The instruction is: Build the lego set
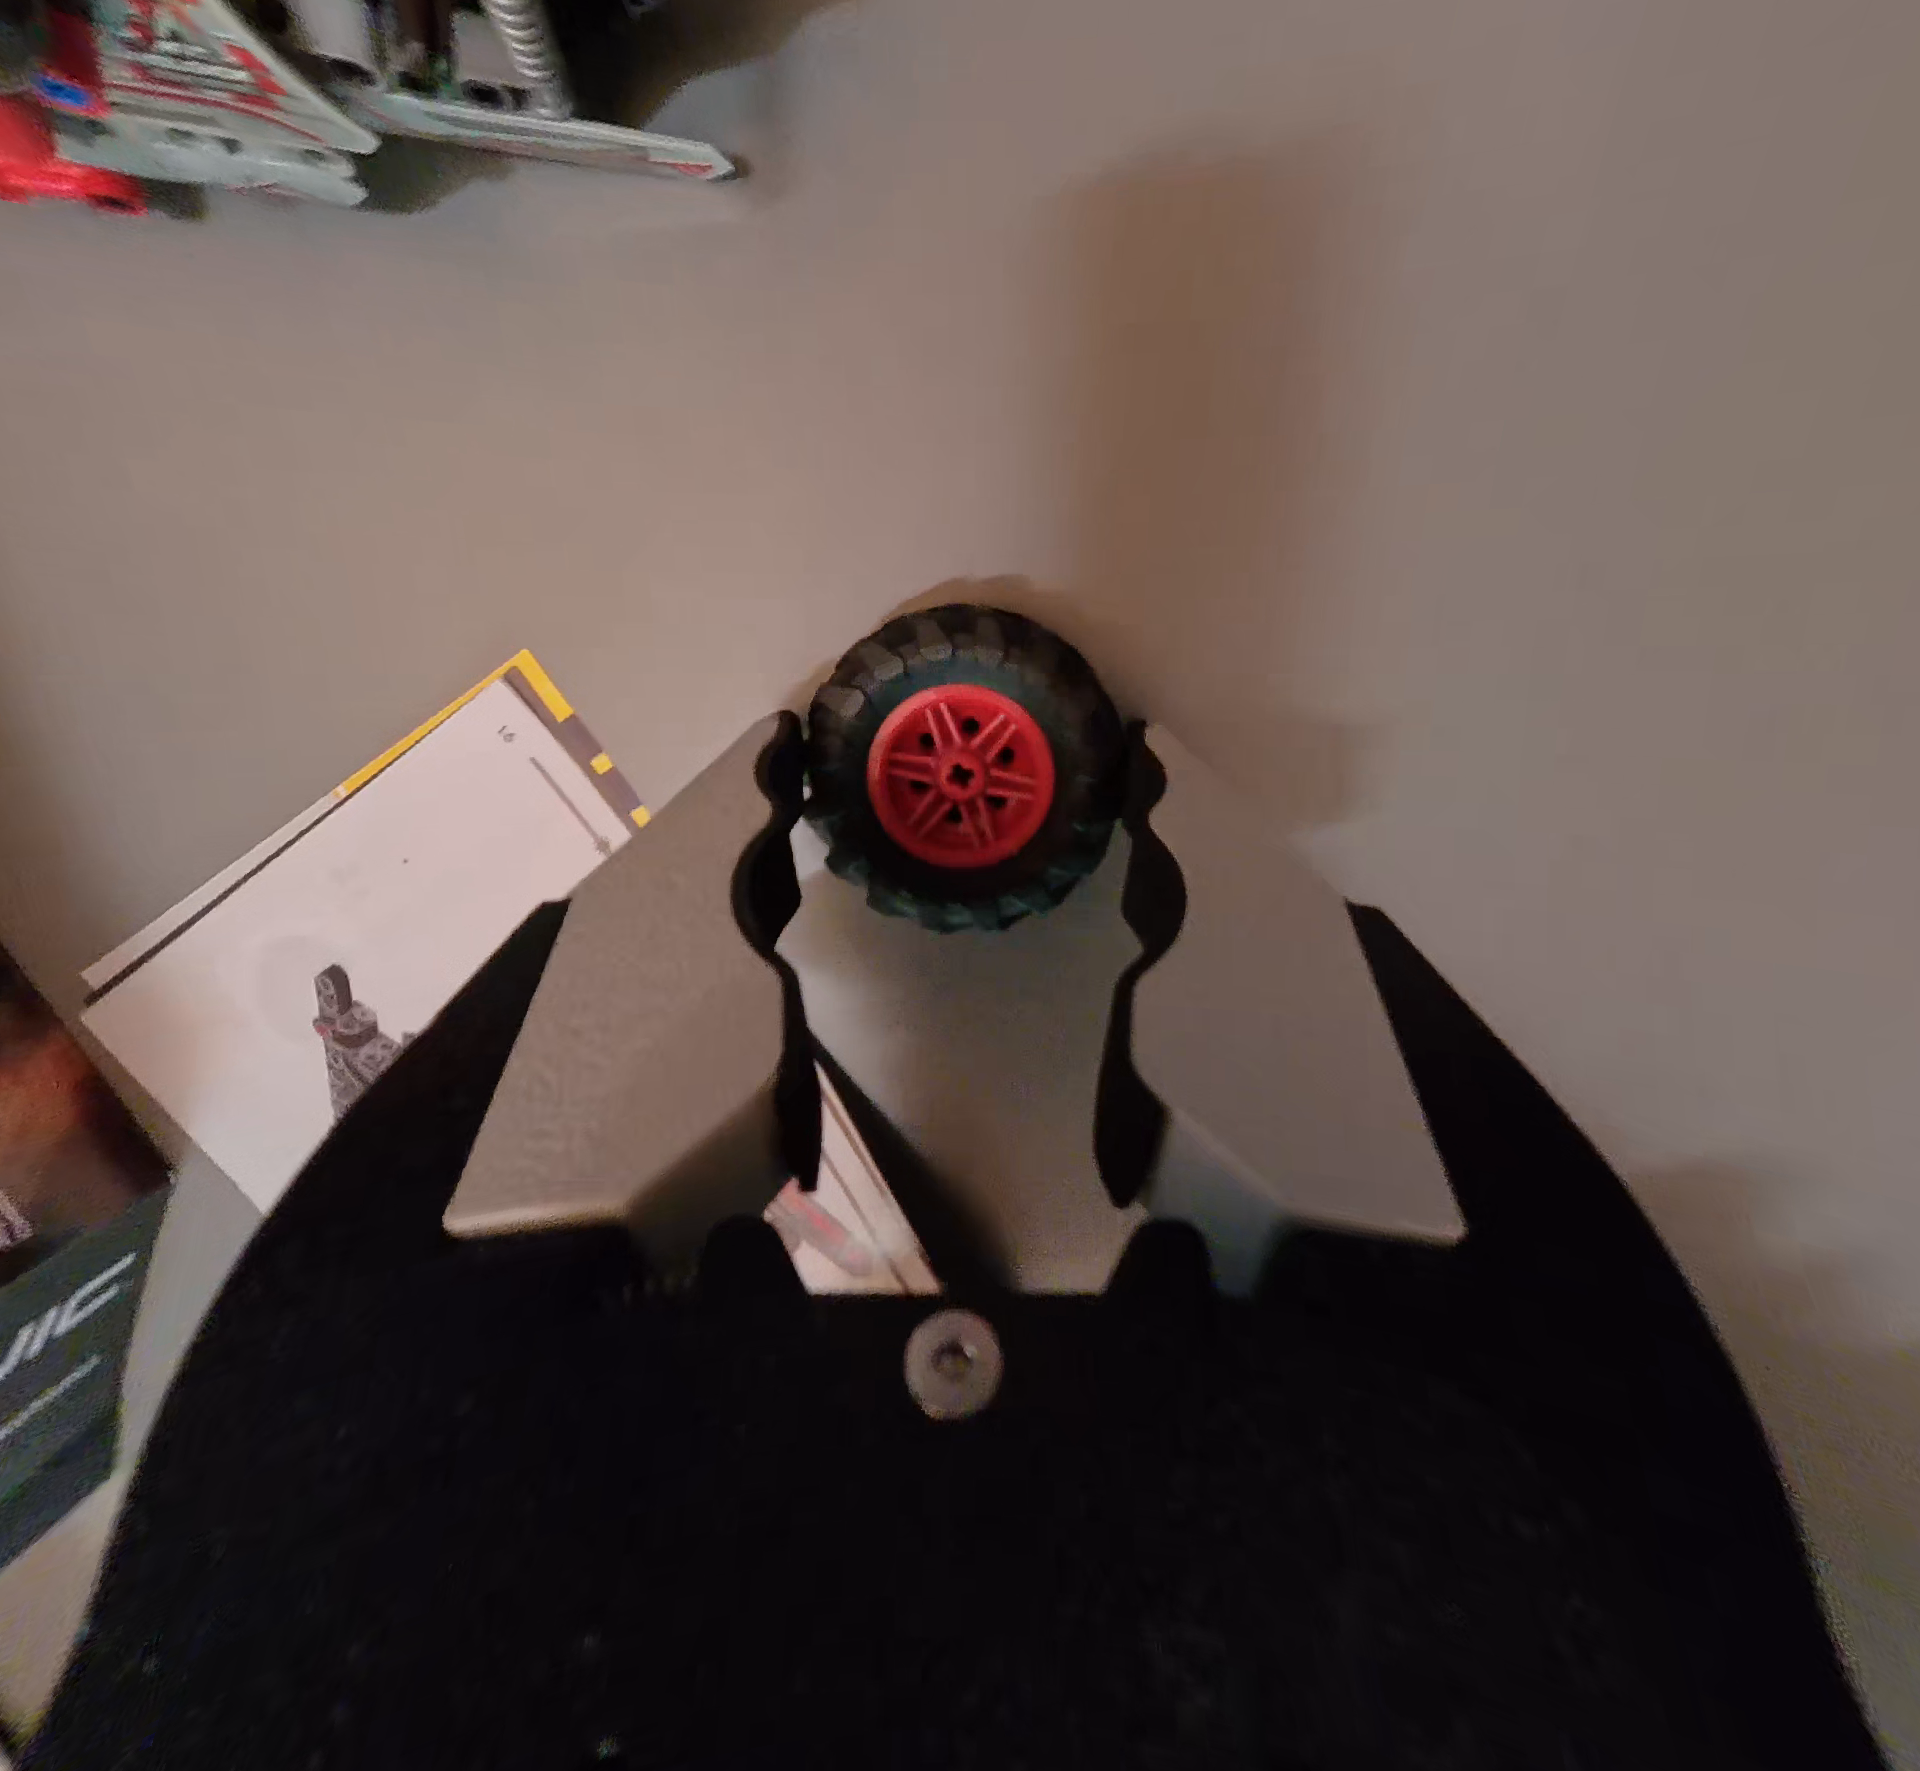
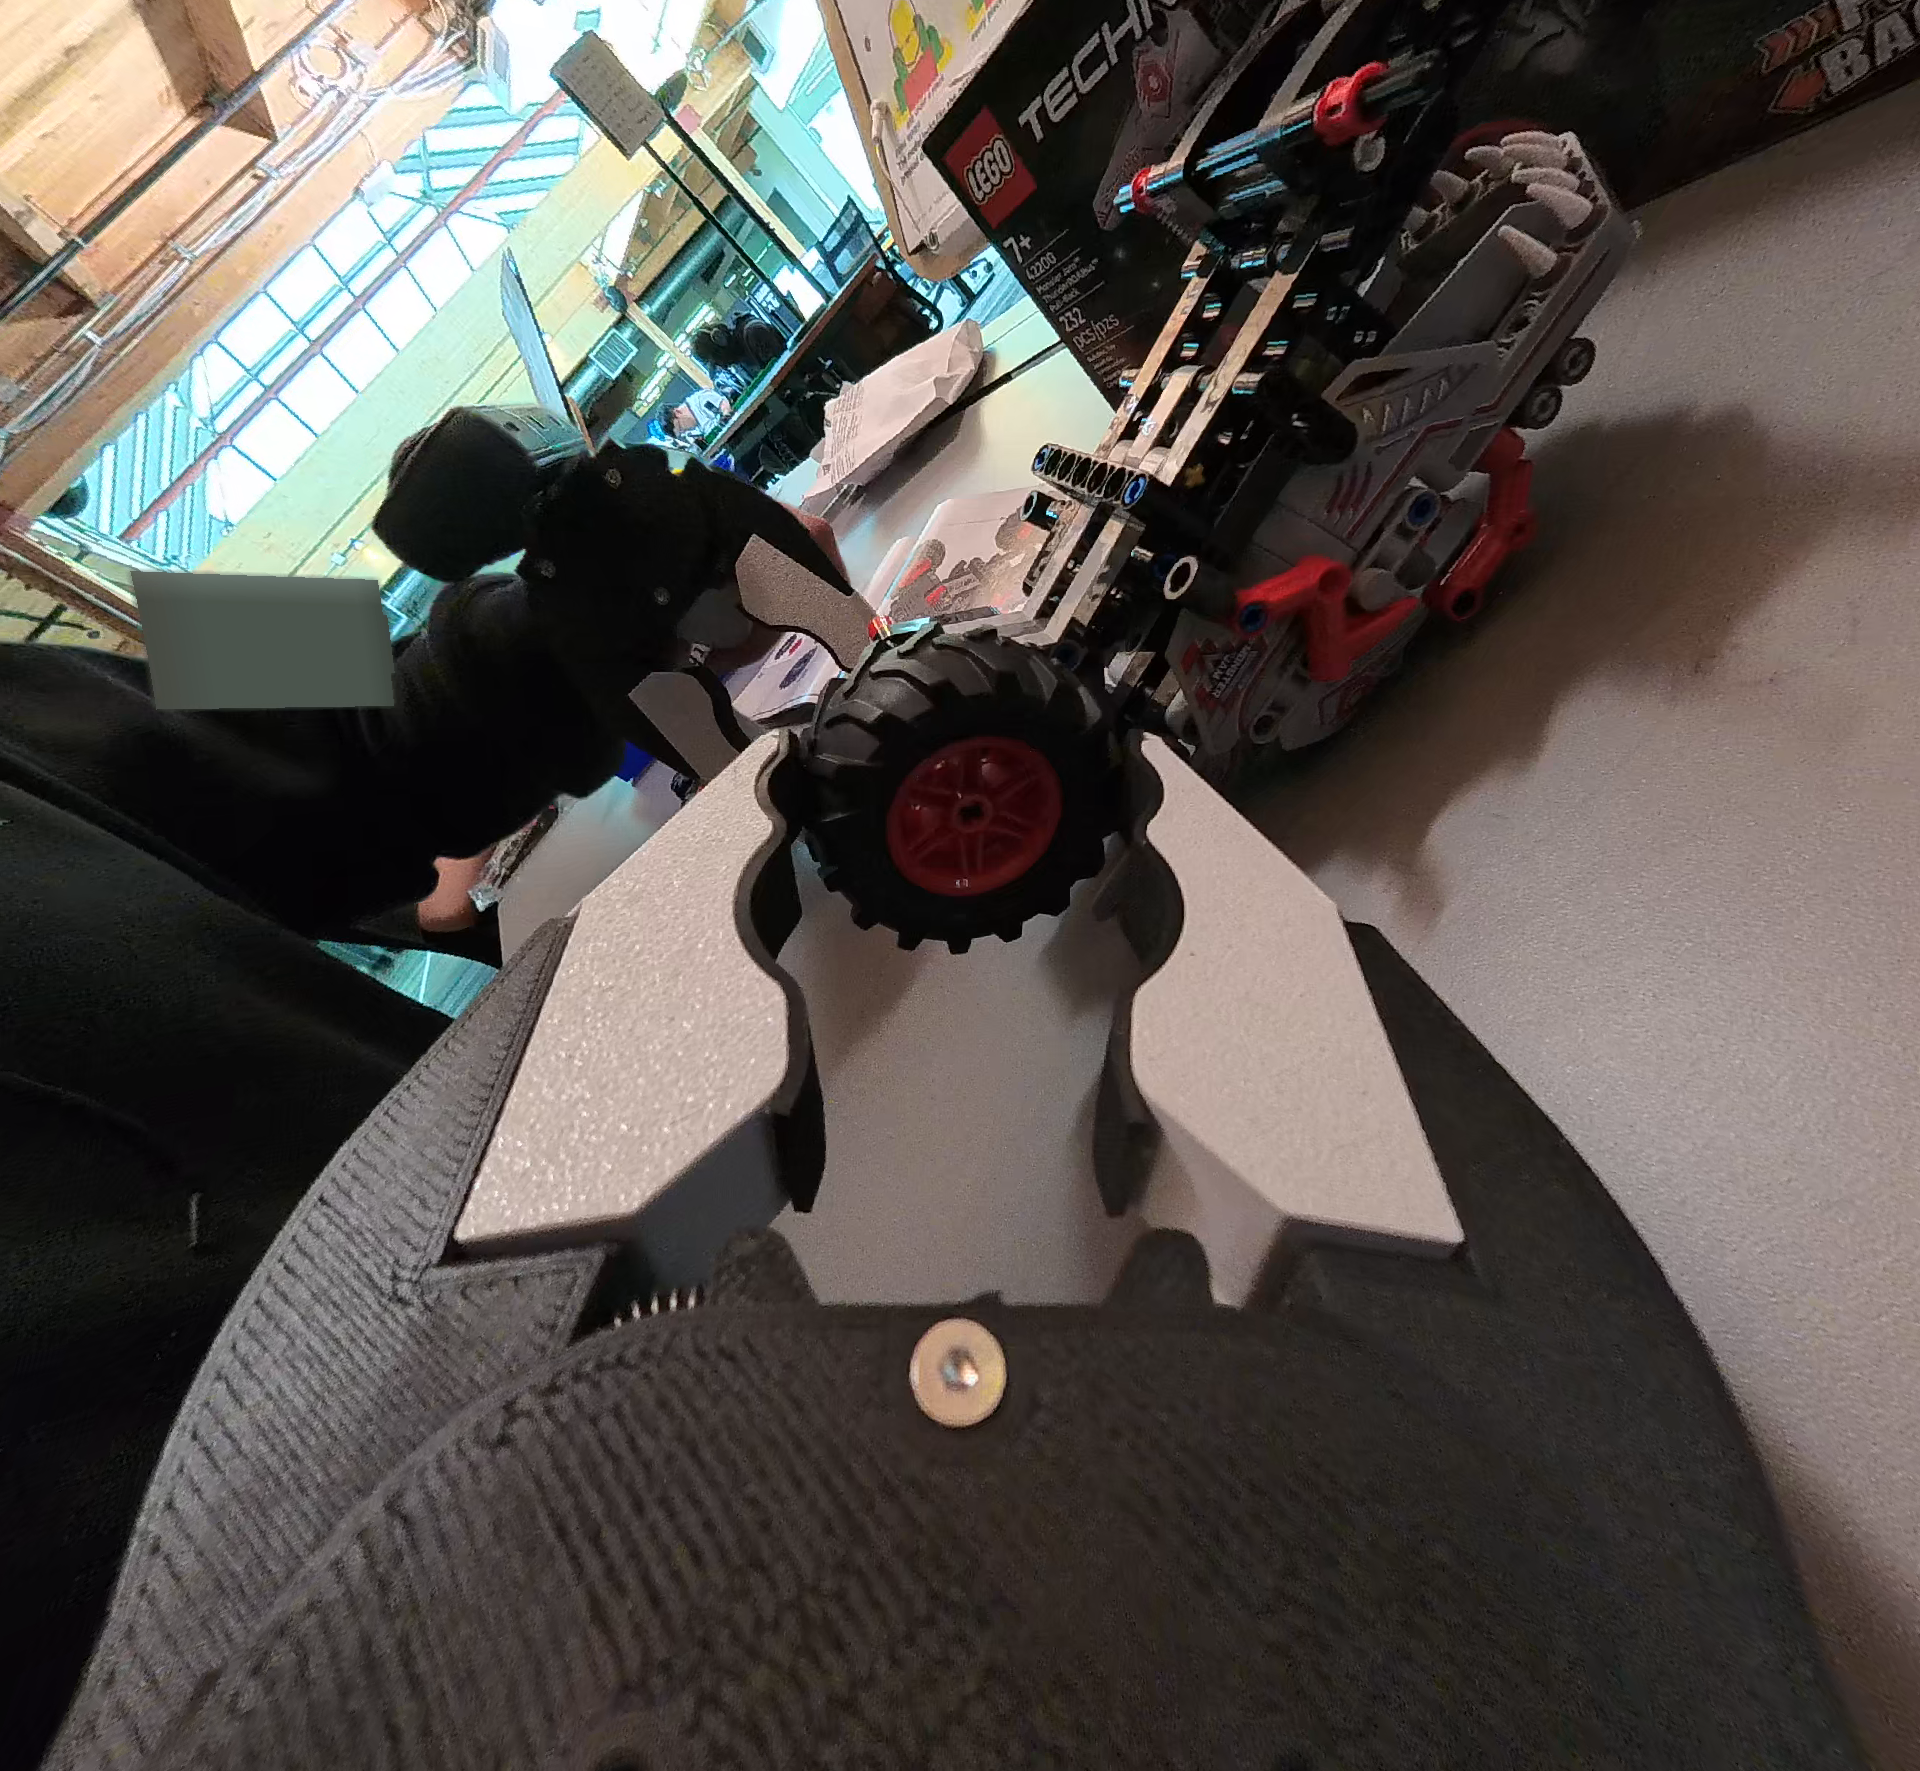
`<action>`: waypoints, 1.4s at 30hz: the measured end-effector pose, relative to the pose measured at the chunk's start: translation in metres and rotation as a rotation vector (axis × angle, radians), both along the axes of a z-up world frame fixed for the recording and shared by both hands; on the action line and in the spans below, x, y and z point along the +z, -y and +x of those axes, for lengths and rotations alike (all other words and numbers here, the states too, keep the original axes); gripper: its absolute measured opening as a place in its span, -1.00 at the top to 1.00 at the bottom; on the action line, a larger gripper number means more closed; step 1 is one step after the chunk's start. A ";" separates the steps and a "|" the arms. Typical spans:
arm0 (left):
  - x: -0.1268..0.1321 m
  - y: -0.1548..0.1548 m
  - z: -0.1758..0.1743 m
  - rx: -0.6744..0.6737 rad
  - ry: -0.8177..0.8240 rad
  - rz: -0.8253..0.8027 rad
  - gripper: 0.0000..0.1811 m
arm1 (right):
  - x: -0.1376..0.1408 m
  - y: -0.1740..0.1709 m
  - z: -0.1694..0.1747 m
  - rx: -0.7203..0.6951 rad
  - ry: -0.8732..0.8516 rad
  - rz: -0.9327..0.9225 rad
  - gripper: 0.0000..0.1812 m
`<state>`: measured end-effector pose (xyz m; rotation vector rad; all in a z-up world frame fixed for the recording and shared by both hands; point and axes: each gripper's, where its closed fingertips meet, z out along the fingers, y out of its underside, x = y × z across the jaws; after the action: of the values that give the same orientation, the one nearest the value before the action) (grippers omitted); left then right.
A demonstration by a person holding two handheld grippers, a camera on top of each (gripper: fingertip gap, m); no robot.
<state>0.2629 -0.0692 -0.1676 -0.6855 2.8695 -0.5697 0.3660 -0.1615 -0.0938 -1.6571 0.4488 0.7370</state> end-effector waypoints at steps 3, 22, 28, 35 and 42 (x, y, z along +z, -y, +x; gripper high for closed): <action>0.000 0.001 0.001 0.031 0.022 -0.043 0.34 | 0.000 0.000 0.000 0.000 0.000 0.000 0.33; 0.000 0.003 0.000 0.059 -0.031 -0.094 0.35 | 0.001 0.000 -0.001 0.006 -0.014 0.003 0.33; 0.048 0.026 0.034 0.365 -0.126 -0.698 0.35 | 0.001 0.000 -0.001 0.004 -0.020 0.006 0.33; 0.082 0.023 0.066 0.651 -0.270 -1.336 0.35 | 0.001 -0.001 -0.001 0.005 -0.018 0.005 0.33; 0.080 0.027 0.073 0.781 -0.403 -1.571 0.34 | 0.001 0.000 0.000 0.000 -0.008 0.003 0.34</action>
<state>0.3358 -0.0960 -0.0872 -1.9971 1.4563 -2.5852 0.3656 -0.1613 -0.0930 -1.6515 0.4531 0.7447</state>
